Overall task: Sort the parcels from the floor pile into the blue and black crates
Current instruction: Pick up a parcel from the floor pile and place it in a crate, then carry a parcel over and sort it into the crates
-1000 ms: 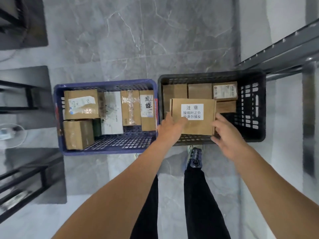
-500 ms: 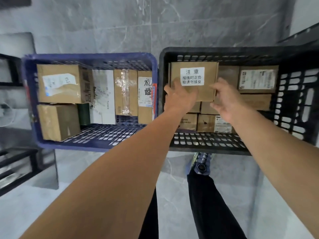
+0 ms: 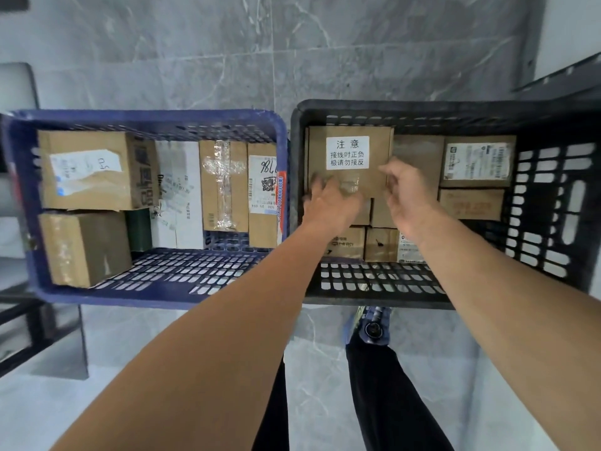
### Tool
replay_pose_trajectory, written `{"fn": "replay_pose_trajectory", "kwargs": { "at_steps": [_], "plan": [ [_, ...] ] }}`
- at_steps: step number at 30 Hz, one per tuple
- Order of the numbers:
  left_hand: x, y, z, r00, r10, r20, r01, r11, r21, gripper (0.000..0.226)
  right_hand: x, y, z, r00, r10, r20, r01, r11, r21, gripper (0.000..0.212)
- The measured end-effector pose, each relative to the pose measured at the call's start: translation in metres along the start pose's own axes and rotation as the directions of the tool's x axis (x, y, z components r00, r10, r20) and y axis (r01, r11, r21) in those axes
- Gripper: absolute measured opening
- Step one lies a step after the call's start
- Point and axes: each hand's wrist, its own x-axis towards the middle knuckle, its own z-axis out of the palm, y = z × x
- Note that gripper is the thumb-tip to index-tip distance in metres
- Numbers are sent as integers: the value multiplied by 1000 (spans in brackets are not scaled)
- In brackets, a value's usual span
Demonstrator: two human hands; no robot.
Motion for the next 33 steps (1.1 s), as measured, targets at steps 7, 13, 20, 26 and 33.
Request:
{"fn": "replay_pose_trajectory", "kwargs": {
  "at_steps": [7, 13, 20, 26, 33],
  "plan": [
    [-69, 20, -50, 994, 72, -79, -89, 967, -238, 59, -69, -46, 9, 999, -44, 19, 44, 998, -34, 53],
    [-186, 43, -137, 986, 76, -146, -136, 872, -470, 40, -184, -118, 30, 988, -120, 95, 129, 987, -100, 66],
    [-339, 81, -250, 949, 141, -282, -287, 754, -590, 47, -356, -227, 91, 957, -271, 107, 276, 960, -39, 64],
    [-464, 109, -340, 874, 279, -397, -471, 683, -558, 43, -492, -308, 151, 877, -459, 140, 463, 887, 6, 63],
    [-571, 96, -414, 796, 338, -502, -585, 643, -494, 59, -589, -347, 207, 755, -604, 255, 621, 783, 18, 65]
  ]
}}
